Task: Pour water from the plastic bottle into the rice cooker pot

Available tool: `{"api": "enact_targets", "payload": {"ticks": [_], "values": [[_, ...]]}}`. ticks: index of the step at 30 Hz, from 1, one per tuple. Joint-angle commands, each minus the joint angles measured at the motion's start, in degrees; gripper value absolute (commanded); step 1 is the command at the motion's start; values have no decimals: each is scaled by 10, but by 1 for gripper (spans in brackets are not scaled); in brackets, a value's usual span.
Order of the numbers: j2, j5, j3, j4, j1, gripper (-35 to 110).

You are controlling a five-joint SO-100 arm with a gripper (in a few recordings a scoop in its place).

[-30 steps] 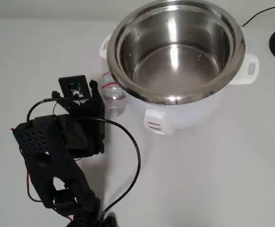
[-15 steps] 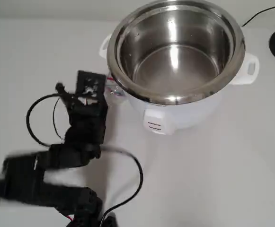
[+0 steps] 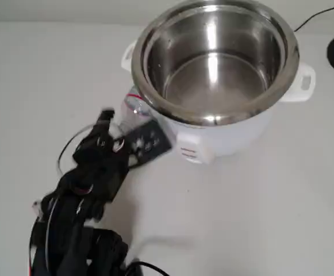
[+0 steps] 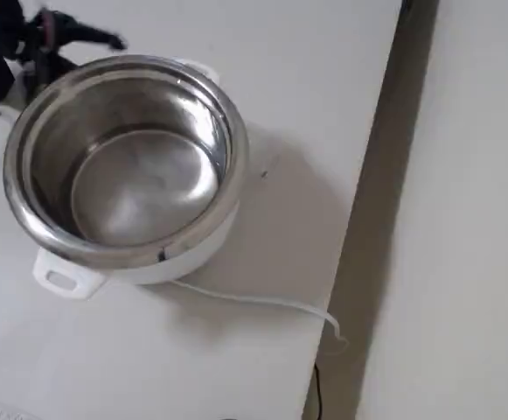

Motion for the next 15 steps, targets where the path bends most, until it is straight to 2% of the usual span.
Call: {"api": "enact_targets", "payload": {"ticks": [1,5,10,15], "values": [[60,81,-6,120,62,4],[60,156,-1,185,91,0],[59,148,36,237,105,0],[59,141,63,229,142,0]]}}
